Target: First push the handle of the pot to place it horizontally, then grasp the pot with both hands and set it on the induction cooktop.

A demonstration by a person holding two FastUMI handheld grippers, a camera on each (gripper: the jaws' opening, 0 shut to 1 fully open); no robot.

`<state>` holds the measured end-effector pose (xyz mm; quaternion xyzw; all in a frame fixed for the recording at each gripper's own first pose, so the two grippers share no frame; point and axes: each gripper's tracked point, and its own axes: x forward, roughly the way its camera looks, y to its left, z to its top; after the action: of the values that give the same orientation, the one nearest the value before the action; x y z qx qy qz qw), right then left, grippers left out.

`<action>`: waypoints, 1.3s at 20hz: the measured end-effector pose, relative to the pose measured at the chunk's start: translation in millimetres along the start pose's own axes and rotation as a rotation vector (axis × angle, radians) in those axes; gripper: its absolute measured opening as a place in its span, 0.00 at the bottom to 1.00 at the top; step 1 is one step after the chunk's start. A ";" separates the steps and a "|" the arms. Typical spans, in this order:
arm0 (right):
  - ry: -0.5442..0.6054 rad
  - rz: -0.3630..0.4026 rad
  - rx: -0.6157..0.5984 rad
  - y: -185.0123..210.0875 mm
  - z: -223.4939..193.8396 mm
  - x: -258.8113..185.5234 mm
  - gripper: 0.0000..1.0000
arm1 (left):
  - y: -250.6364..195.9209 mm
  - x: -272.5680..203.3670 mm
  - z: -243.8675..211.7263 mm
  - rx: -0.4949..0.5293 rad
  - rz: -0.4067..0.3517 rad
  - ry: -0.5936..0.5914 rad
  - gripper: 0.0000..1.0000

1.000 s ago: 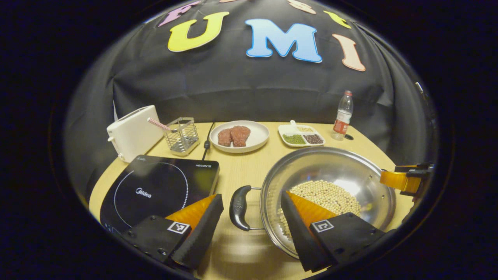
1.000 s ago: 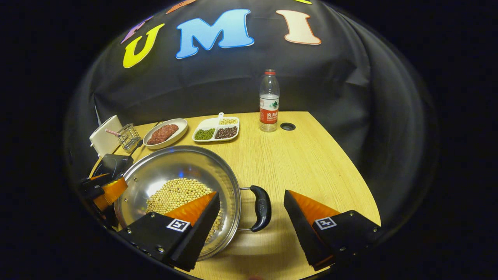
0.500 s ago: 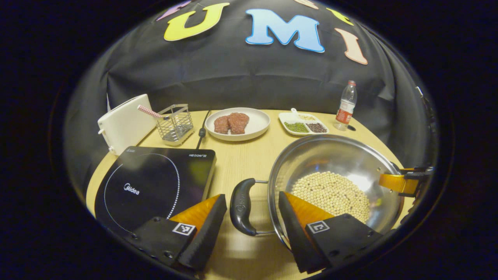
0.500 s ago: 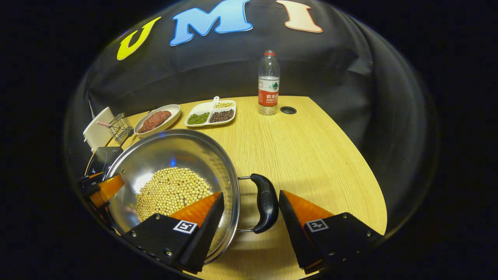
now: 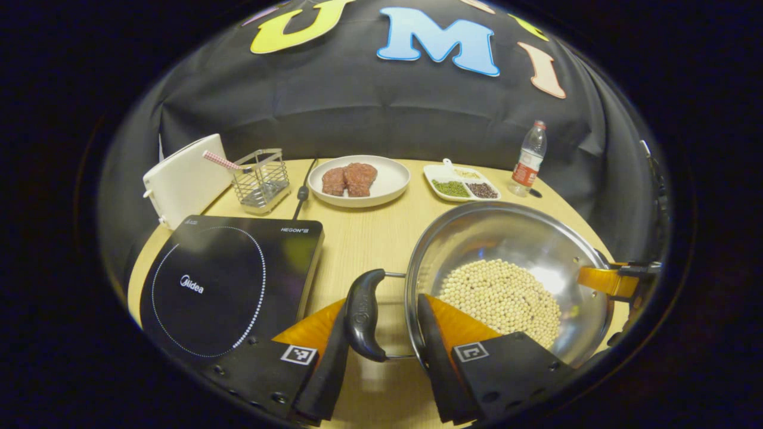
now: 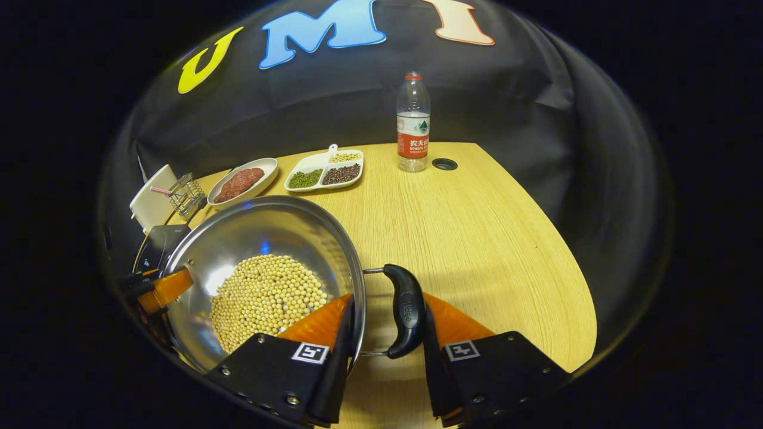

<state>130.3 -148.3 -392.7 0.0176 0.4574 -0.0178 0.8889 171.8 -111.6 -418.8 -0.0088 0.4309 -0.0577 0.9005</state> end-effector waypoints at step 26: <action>-0.102 0.010 -0.107 74.7 5.6 -119.1 0.55 | 69.4 -141.0 8.5 -0.048 0.098 -0.105 0.67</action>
<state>69.2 -72.1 -291.5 -0.0288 0.4118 0.0101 0.9107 97.4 -27.3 -308.7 -0.0125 0.3842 -0.0027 0.9232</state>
